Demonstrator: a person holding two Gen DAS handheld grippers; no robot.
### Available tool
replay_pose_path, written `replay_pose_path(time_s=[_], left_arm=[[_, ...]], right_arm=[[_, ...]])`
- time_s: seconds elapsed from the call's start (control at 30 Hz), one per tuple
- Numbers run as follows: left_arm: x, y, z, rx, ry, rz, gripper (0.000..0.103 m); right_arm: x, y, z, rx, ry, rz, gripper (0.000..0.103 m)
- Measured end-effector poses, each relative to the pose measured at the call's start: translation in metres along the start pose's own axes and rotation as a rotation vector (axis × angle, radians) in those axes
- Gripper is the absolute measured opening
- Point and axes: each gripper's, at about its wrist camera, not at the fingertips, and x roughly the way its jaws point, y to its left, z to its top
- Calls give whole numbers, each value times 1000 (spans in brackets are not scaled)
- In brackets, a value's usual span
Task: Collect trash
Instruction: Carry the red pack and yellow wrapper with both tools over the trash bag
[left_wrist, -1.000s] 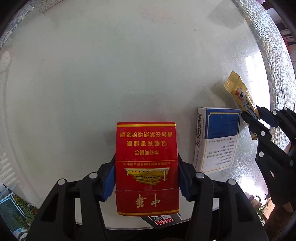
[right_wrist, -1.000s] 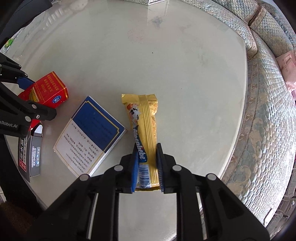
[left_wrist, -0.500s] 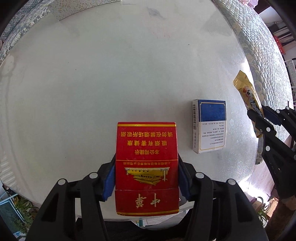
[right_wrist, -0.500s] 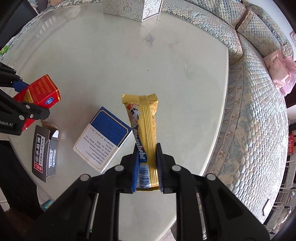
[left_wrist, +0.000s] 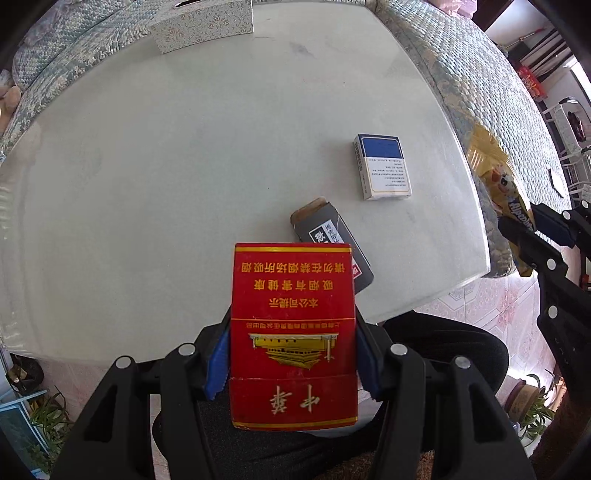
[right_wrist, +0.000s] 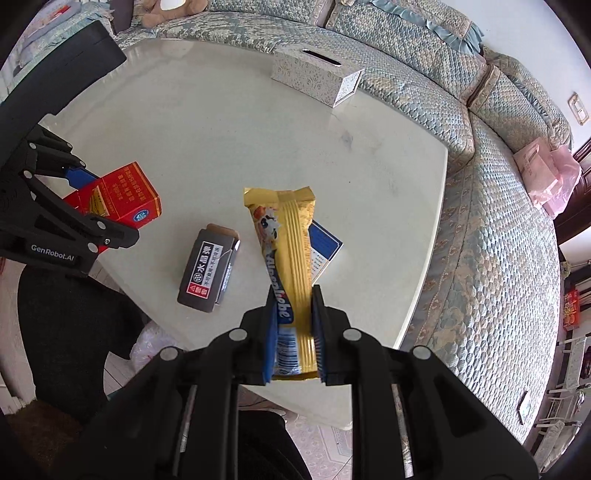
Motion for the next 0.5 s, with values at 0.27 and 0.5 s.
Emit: replay_pose_path(time_s=[0.27,0.5], left_arm=[[-7,-5,-80,25,-17,21,54],[2,-15,-135,57,-91,20,54]], right_arm=[[-27,65,-44,-46,-29,31,17],[-30,109,-84,-72,-35,42,17]])
